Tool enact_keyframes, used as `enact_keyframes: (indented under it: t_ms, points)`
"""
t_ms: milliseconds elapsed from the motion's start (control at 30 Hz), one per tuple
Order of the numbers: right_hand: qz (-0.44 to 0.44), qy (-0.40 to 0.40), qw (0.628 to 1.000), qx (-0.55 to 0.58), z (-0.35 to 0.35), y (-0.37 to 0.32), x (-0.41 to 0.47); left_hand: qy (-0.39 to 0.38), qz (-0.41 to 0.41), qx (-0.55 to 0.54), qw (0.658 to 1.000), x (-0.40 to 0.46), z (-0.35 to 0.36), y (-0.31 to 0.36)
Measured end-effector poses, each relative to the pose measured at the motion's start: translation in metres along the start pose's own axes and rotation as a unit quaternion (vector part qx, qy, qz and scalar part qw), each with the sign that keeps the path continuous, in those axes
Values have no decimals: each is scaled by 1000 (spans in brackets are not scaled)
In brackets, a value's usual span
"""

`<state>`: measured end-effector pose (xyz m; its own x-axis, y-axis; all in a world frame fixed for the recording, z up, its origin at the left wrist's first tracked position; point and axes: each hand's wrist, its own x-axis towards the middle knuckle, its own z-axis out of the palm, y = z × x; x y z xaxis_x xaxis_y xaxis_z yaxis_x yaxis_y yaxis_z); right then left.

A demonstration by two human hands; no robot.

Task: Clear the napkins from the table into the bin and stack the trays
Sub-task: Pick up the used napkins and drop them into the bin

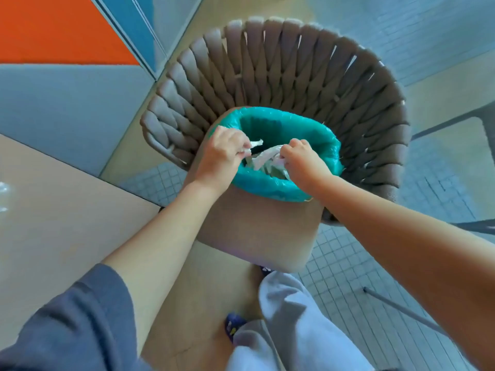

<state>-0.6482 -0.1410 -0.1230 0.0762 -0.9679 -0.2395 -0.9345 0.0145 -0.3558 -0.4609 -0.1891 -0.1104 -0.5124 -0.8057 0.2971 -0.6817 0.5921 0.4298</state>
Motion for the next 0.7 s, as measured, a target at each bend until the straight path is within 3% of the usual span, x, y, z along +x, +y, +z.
enact_keyframes:
  t_ms: [133,267,467,700]
  points:
    - [41,-20,999,13,1,14,0,-58,-86,-98,990,11,22,12]
    - [52,-19,998,-8,-1,18,0,-133,-85,-92,983,5,29,13]
    - [12,6,999,-49,-3,-7,6,-98,-95,-40,990,-18,10,0]
    - [-108,11,992,-61,-9,-93,15,-31,-134,-2,991,-68,-50,-13]
